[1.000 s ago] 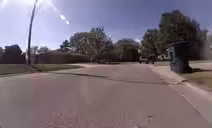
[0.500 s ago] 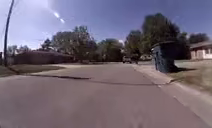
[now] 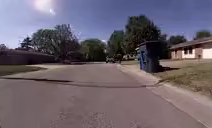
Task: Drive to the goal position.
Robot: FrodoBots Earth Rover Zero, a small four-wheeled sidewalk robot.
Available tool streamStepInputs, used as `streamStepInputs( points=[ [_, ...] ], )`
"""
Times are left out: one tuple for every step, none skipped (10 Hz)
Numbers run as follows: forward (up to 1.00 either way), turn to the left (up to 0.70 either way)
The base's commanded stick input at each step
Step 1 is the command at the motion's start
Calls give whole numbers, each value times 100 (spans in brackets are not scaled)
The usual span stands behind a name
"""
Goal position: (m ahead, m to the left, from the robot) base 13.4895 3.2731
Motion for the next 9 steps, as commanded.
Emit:
streamStepInputs(
  points=[
    [70,0],
    [70,0],
    [70,0],
    [70,0],
    [70,0],
    [70,0],
    [70,0],
    [70,0],
    [70,0]
  ],
)
